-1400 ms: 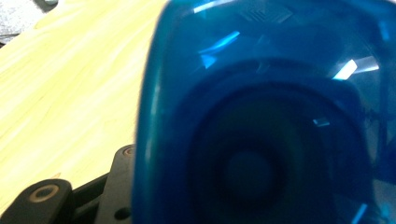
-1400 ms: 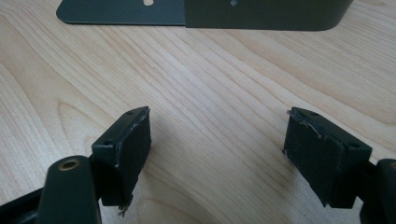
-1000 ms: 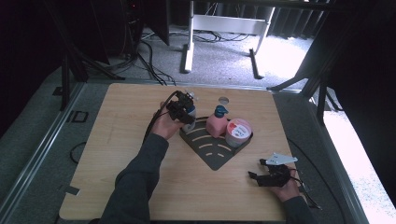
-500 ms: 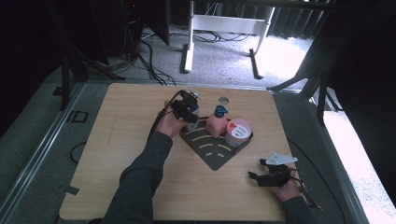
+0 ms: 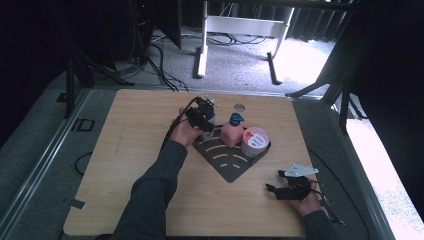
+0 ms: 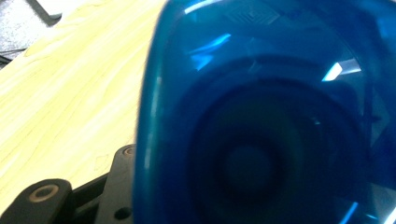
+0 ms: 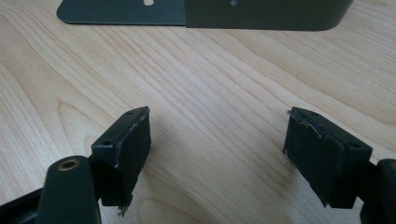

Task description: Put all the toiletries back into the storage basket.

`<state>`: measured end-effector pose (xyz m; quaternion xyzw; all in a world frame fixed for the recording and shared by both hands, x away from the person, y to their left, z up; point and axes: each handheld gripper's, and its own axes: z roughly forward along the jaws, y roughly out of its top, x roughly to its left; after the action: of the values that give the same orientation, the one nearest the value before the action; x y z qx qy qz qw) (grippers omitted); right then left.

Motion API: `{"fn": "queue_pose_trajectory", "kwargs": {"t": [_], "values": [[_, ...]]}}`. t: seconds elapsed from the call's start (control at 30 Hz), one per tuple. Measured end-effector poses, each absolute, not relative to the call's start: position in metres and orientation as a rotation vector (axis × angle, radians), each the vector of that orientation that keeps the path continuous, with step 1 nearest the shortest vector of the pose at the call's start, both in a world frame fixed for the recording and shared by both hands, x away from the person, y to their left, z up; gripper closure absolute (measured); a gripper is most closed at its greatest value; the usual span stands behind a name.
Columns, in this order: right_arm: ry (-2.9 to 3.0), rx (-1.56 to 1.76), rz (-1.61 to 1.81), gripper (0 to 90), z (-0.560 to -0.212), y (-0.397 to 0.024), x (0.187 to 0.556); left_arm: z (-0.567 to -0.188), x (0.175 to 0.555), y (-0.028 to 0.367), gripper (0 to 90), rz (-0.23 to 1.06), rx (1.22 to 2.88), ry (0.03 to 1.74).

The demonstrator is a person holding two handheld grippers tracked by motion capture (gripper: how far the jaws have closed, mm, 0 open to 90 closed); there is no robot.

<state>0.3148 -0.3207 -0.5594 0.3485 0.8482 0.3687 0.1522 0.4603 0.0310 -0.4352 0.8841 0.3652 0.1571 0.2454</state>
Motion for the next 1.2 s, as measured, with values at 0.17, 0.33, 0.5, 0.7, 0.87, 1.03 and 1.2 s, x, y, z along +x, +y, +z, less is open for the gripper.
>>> {"fn": "queue_pose_trajectory", "kwargs": {"t": [0.17, 0.33, 0.5, 0.7, 0.87, 1.03, 1.2], "values": [[2.434, 1.000, 1.058, 22.6, -0.559, -0.321, 0.315, -0.437, 0.462, 0.030, 54.9, 0.427, 2.405, 1.005], [2.434, 1.000, 1.059, 22.6, -0.559, -0.321, 0.315, -0.439, 0.464, 0.029, 54.9, 0.431, 2.403, 1.004], [2.434, 1.000, 1.059, 22.6, -0.559, -0.321, 0.315, -0.443, 0.467, 0.026, 54.9, 0.423, 2.390, 1.009], [2.434, 0.999, 1.058, 22.5, -0.559, -0.321, 0.315, -0.447, 0.471, 0.022, 54.9, 0.418, 2.383, 1.013], [2.434, 0.999, 1.058, 22.4, -0.559, -0.321, 0.315, -0.451, 0.475, 0.021, 54.9, 0.410, 2.377, 1.019], [2.434, 0.999, 1.058, 22.4, -0.559, -0.321, 0.315, -0.456, 0.477, 0.019, 54.9, 0.401, 2.372, 1.027], [2.435, 0.998, 1.058, 22.4, -0.559, -0.321, 0.315, -0.457, 0.479, 0.017, 54.9, 0.389, 2.365, 1.014]]}}
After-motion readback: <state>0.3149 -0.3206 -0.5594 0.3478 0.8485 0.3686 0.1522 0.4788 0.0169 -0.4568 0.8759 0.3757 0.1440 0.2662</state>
